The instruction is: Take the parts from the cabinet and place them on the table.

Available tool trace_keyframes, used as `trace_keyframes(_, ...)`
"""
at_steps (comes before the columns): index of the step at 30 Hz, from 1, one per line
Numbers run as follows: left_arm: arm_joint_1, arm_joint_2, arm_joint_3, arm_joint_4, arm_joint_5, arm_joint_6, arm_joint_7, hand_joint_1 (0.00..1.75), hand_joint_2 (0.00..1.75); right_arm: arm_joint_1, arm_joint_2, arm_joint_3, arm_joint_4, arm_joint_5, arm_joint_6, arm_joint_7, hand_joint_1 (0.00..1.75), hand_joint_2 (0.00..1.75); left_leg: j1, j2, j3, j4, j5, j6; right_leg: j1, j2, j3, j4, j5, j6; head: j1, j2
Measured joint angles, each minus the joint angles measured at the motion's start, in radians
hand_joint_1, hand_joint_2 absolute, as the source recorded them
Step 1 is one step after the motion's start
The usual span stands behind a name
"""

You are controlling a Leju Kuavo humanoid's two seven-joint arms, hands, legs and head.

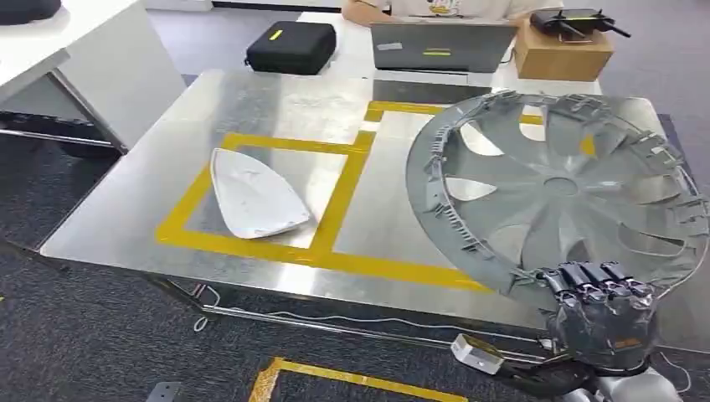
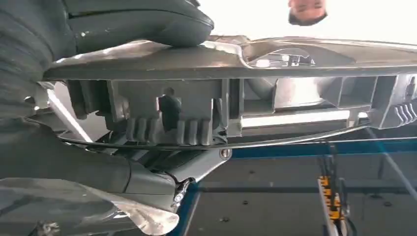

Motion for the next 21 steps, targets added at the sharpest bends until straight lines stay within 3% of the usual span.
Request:
trace_keyframes(1, 0.0, 0.001, 0.0, 0.0, -0.001, 0.0, 0.0, 0.0, 1.75, -0.001, 0.0, 0.0, 0.001, 0.0, 0.0, 0.0, 1.75, 1.75, -0.002, -0.031, 0.038, -0.091, 0.047, 0.013, 0.001, 0.011, 0.002, 0.0, 0.0, 0.0, 0.0, 0.0)
trace_keyframes(2, 0.0, 0.008, 0.0, 0.0, -0.001, 0.0, 0.0, 0.0, 1.75, -0.002, 0.0, 0.0, 0.003, 0.0, 0.0, 0.0, 1.75, 1.75, 0.002, -0.076, 0.06, -0.131, 0.038, 0.028, 0.0, 0.02, 0.0, -0.001, 0.002, 0.002, 0.004, 0.0)
trace_keyframes(6, -0.004, 0.006, 0.0, 0.0, -0.002, 0.0, 0.0, 0.0, 1.75, -0.007, 0.0, 0.0, 0.01, 0.0, 0.0, -0.003, 1.75, 1.75, -0.006, -0.047, 0.066, -0.162, 0.044, 0.029, -0.008, 0.064, -0.018, -0.007, 0.015, 0.027, -0.004, 0.0)
trace_keyframes(7, -0.005, -0.001, 0.0, 0.0, -0.002, 0.0, 0.0, 0.0, 1.75, -0.006, 0.0, 0.0, 0.01, 0.0, 0.0, -0.004, 1.75, 1.75, 0.008, -0.031, 0.072, -0.184, 0.055, 0.025, -0.007, 0.057, -0.028, -0.004, 0.011, 0.028, -0.005, 0.0)
trace_keyframes(8, -0.006, 0.003, 0.0, -0.001, -0.002, 0.001, 0.0, 0.0, 1.75, -0.006, 0.0, 0.0, 0.012, -0.001, 0.0, -0.004, 1.75, 1.75, 0.006, -0.021, 0.077, -0.193, 0.059, 0.028, -0.001, -0.004, -0.039, 0.019, -0.01, 0.03, 0.002, 0.0)
trace_keyframes(9, -0.006, 0.002, 0.0, -0.001, -0.002, 0.001, 0.0, 0.0, 1.75, -0.011, 0.0, 0.001, 0.015, 0.0, 0.0, -0.006, 1.75, 1.75, 0.005, -0.008, 0.076, -0.194, 0.061, 0.031, -0.004, -0.042, -0.07, 0.079, -0.047, 0.036, 0.009, 0.0)
trace_keyframes(11, -0.001, 0.003, 0.0, 0.0, -0.002, 0.001, 0.0, 0.0, 1.75, -0.015, 0.0, 0.003, 0.019, 0.0, 0.0, -0.009, 1.75, 1.75, 0.003, 0.021, 0.075, -0.193, 0.06, 0.031, -0.01, -0.068, -0.142, 0.234, -0.114, 0.047, 0.007, 0.0)
trace_keyframes(12, 0.001, 0.003, 0.0, 0.0, -0.002, 0.001, 0.0, 0.0, 1.75, -0.014, 0.0, 0.004, 0.021, 0.0, 0.0, -0.012, 1.75, 1.75, 0.003, 0.034, 0.075, -0.193, 0.059, 0.031, -0.012, -0.069, -0.168, 0.288, -0.127, 0.053, 0.008, 0.0)
trace_keyframes(13, 0.002, 0.004, 0.0, -0.001, -0.003, 0.001, 0.0, 0.0, 1.75, -0.013, 0.0, 0.004, 0.026, 0.0, 0.0, -0.017, 1.75, 1.75, 0.004, 0.04, 0.075, -0.192, 0.058, 0.028, -0.015, -0.071, -0.168, 0.287, -0.115, 0.058, 0.008, 0.0)
trace_keyframes(14, 0.001, 0.003, 0.0, 0.0, -0.004, 0.001, 0.0, 0.0, 1.75, -0.012, 0.0, 0.003, 0.029, 0.0, 0.0, -0.023, 1.75, 1.75, 0.005, 0.048, 0.076, -0.191, 0.056, 0.025, -0.018, -0.074, -0.139, 0.239, -0.081, 0.061, 0.008, 0.0)
trace_keyframes(16, -0.001, 0.003, 0.0, -0.001, -0.006, 0.0, 0.001, 0.0, 1.75, -0.009, 0.0, 0.003, 0.032, 0.0, 0.0, -0.032, 1.75, 1.75, 0.008, 0.057, 0.076, -0.181, 0.049, 0.015, -0.024, -0.087, -0.036, 0.058, -0.001, 0.066, 0.008, 0.0)
trace_keyframes(17, -0.002, 0.005, 0.0, -0.001, -0.009, 0.0, 0.002, 0.0, 1.75, -0.009, 0.0, -0.001, 0.034, 0.0, 0.0, -0.042, 1.75, 1.75, 0.006, 0.06, 0.075, -0.174, 0.044, 0.007, -0.024, -0.102, -0.001, -0.006, -0.015, 0.067, 0.008, 0.0)
trace_keyframes(18, -0.003, 0.005, 0.0, -0.001, -0.01, 0.0, 0.002, 0.0, 1.75, -0.007, 0.0, -0.005, 0.036, 0.0, 0.0, -0.058, 1.75, 1.75, -0.002, 0.06, 0.072, -0.166, 0.04, 0.0, -0.021, -0.093, 0.008, -0.006, -0.011, 0.05, 0.007, 0.0)
trace_keyframes(21, -0.002, 0.005, 0.0, -0.001, -0.016, 0.0, 0.002, 0.0, 1.75, 0.001, 0.0, -0.021, 0.036, 0.0, 0.0, -0.085, 1.75, 1.75, 0.001, 0.061, 0.073, -0.167, 0.046, -0.01, -0.015, -0.089, 0.001, 0.003, -0.011, 0.033, 0.005, 0.0)
